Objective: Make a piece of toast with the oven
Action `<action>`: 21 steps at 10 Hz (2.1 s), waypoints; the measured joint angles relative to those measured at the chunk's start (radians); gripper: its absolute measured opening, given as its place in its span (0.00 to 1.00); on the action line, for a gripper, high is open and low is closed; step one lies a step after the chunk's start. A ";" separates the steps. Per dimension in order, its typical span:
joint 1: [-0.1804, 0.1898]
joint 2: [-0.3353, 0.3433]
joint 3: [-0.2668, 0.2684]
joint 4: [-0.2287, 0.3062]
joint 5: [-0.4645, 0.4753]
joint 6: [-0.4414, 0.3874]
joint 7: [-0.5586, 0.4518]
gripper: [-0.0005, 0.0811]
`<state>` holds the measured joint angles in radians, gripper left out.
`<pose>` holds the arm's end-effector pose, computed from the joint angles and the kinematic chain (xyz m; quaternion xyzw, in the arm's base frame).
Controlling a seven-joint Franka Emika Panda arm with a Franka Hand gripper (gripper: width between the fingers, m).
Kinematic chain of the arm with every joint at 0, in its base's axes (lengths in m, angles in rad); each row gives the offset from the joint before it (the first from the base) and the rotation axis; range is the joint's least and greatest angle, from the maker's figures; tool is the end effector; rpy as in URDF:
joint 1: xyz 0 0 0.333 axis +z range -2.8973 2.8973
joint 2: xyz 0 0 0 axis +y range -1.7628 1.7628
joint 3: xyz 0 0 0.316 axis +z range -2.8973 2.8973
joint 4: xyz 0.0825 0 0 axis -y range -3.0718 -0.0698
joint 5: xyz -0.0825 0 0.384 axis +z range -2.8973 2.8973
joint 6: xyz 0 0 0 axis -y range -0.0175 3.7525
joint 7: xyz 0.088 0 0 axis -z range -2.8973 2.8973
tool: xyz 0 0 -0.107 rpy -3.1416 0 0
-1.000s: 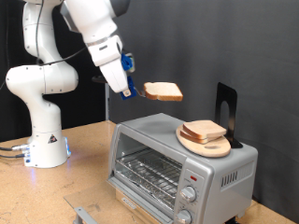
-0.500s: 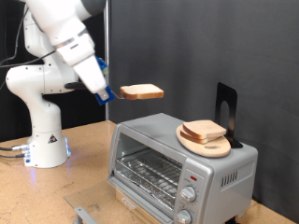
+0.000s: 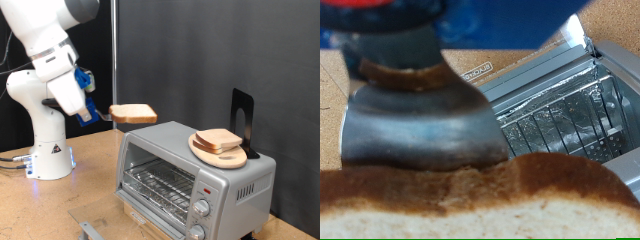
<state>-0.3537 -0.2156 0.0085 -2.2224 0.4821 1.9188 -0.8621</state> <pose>0.4605 -0.1307 0.4649 -0.9615 -0.1597 -0.0897 0.2051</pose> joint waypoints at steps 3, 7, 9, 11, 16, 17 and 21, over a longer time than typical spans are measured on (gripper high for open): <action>-0.001 0.001 -0.010 -0.020 0.000 0.013 -0.092 0.54; -0.012 0.083 -0.024 -0.094 -0.009 0.232 -0.188 0.54; -0.021 0.156 -0.028 -0.095 -0.017 0.311 -0.206 0.54; -0.030 0.223 -0.037 -0.093 -0.017 0.361 -0.251 0.54; -0.034 0.277 -0.037 -0.093 -0.035 0.404 -0.256 0.54; -0.027 0.277 -0.029 -0.103 -0.067 0.420 -0.228 0.54; 0.005 0.275 0.029 -0.131 -0.038 0.459 -0.188 0.54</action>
<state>-0.3486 0.0591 0.0371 -2.3534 0.4446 2.3776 -1.0500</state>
